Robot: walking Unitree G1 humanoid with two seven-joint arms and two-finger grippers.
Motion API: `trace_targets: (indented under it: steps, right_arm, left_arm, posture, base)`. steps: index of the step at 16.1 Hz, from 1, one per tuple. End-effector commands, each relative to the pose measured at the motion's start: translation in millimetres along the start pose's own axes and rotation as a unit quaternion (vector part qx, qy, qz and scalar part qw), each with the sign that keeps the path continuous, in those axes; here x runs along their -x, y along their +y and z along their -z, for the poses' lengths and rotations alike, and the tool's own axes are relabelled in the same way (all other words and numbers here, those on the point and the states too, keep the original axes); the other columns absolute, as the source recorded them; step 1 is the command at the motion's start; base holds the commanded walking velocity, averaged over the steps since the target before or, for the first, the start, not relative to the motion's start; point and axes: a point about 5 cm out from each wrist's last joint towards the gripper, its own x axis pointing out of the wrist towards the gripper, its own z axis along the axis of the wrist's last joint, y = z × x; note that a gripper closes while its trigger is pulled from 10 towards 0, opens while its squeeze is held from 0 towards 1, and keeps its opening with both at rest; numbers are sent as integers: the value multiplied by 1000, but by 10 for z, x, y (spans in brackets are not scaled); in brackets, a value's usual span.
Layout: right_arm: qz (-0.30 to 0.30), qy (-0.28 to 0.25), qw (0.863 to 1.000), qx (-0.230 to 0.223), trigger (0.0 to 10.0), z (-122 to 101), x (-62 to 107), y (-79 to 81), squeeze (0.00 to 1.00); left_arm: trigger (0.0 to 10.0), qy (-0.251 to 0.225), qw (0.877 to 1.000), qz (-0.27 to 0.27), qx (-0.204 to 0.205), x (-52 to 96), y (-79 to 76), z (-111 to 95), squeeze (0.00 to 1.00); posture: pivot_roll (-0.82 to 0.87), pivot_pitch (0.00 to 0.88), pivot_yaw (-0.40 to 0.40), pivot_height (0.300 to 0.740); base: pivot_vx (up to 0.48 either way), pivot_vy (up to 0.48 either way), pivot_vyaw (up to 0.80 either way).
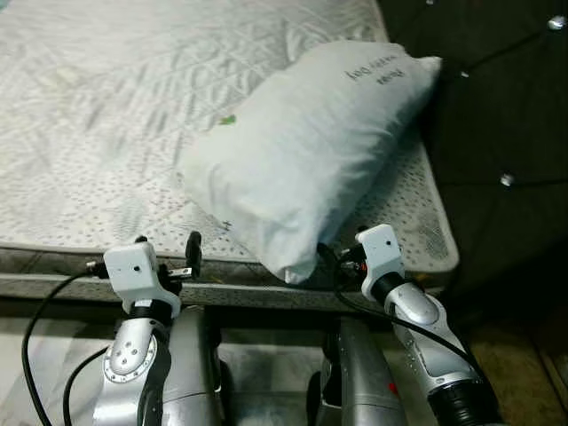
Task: Clean up the room
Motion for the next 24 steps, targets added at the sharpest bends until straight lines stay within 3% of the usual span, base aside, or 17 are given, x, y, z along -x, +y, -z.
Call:
trace_targets:
  steps: [1, 4, 8, 11, 16, 19, 22, 24]
  right_arm:
    - [1, 8, 1000, 0, 10000, 51, 31, -20, 0]
    - [-6, 9, 1000, 1, 10000, 55, 28, -6, 0]
    - [-9, 8, 1000, -1, 10000, 50, 22, -1, 0]
    - [-5, 5, 1000, 1, 10000, 17, 1, -59, 0]
    - [-54, -8, 998, -22, 10000, -348, -41, -545, 0]
    - [-90, 12, 993, -78, 10000, -390, 16, -636, 0]
    - [-171, 71, 970, -154, 10000, -324, 184, -560, 0]
    - [-182, 84, 957, -210, 10000, -337, 261, -577, 0]
  left_arm:
    - [10000, 2, 1000, -1, 0, 15, -13, 6, 0]
    - [10000, 4, 1000, -3, 0, 16, -13, 12, 0]
    - [10000, 3, 1000, -3, 0, 8, -15, 5, 0]
    - [10000, -1, 1000, -4, -1, 2, -22, -7, 0]
    - [10000, 3, 1000, 7, -3, -2, -23, -8, 0]
    - [10000, 14, 1000, 19, 1, 11, -38, 17, 0]
    - [10000, 22, 999, 30, 2, 19, -39, 30, 0]
    - [10000, 26, 999, 33, 3, 18, -36, 42, 0]
  posture:
    - [87, 243, -63, 566]
    - [86, 245, -64, 566]
    - [82, 251, -64, 522]
    - [86, 252, -60, 522]
    - [80, 245, -52, 522]
    - [82, 244, -49, 522]
    - [82, 245, -37, 522]
    - [77, 241, -31, 522]
  base:
    - [0, 0, 0]
    - [0, 0, 0]
    - [0, 0, 0]
    - [0, 0, 0]
    - [0, 0, 0]
    - [0, 0, 0]
    - [0, 0, 0]
    - [0, 0, 0]
